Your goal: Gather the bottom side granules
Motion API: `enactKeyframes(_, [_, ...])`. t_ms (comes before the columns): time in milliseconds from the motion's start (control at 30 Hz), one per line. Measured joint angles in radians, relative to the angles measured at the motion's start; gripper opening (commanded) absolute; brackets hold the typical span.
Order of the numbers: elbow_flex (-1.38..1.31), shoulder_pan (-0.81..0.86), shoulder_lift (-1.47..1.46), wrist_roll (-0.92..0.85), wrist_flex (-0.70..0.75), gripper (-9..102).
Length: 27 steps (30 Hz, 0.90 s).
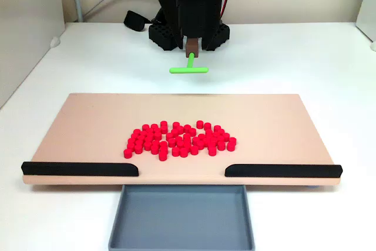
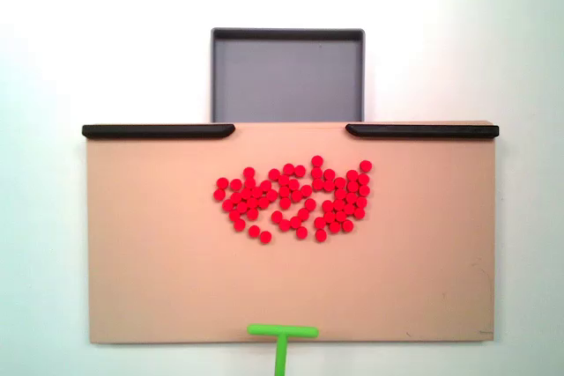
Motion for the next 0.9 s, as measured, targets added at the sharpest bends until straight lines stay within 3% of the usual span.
enactKeyframes(233, [0.000,-0.002,-0.035,-0.089,0.000,0])
enactKeyframes(900, [0.000,0.012,-0.035,-0.107,0.000,0])
